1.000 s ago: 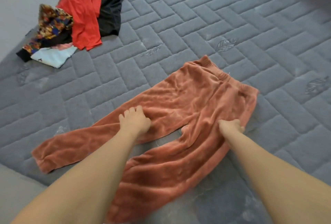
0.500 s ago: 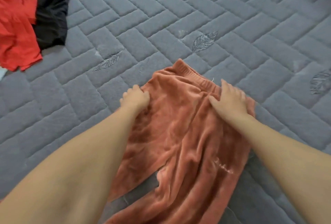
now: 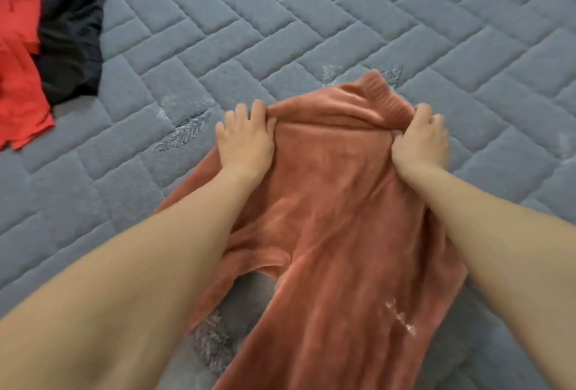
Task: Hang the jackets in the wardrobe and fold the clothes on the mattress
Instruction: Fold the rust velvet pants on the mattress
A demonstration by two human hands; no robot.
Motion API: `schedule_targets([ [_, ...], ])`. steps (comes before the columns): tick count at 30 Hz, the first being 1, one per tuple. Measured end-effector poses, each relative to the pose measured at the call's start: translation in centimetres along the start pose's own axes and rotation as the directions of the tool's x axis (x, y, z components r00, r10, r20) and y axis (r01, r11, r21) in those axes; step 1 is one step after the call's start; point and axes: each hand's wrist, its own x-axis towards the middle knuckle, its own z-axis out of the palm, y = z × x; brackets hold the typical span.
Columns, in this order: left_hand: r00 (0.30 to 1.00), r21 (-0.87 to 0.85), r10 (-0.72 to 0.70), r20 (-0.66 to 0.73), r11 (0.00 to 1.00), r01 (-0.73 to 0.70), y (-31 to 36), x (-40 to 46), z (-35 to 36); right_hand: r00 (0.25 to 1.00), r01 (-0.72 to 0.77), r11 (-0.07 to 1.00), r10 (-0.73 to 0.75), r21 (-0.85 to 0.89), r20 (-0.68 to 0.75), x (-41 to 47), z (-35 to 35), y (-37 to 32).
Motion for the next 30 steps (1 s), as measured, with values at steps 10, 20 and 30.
schedule_targets([
  [10,0.966,0.06,-0.235,0.11,0.972,0.229,0.7,-2.2,9.2,0.968,0.227,0.95,-0.245,-0.214,-0.06,-0.6,7.4,4.0],
  [20,0.966,0.054,-0.227,0.124,0.974,0.222,0.6,-1.8,9.5,0.966,0.23,0.94,-0.251,-0.252,-0.056,-0.7,7.5,4.3],
  [30,0.927,-0.185,-0.004,0.375,0.98,0.079,-6.3,-6.1,4.6,0.96,0.276,0.8,-0.201,-0.532,0.196,-3.2,4.7,0.5],
])
